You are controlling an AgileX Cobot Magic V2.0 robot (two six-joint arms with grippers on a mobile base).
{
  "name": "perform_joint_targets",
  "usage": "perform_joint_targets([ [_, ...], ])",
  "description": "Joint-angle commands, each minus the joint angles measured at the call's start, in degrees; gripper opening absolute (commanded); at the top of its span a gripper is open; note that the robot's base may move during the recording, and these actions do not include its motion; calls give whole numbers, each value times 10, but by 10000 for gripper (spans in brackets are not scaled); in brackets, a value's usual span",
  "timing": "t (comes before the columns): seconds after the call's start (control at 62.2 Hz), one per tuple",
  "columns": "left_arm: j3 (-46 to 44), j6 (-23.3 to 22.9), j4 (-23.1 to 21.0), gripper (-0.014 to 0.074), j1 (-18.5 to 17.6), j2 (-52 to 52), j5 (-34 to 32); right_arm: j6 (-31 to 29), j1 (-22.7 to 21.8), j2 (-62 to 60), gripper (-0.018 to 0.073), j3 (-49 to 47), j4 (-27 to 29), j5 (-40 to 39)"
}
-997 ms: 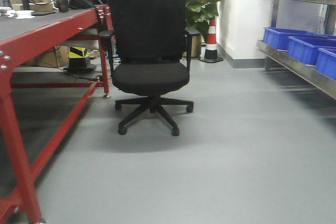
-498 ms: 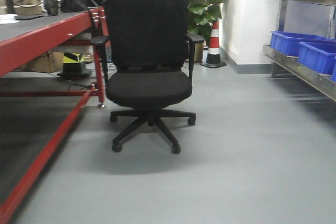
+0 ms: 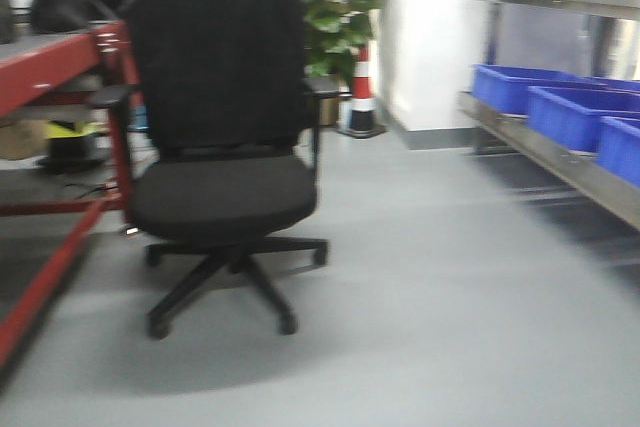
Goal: Grab block from conveyor and place in blue bin
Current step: 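Drive the base to the shelf of blue bins holding both blocks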
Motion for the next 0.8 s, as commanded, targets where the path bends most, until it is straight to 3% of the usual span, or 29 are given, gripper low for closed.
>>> perform_joint_targets([
  [0.0, 1, -1, -3, -111, -3, -1, -10, -3, -1, -1, -162, 2, -1, -14],
  [0.788, 1, -1, -3, -111, -3, -1, -10, -3, -1, -1, -162, 2, -1, -14],
])
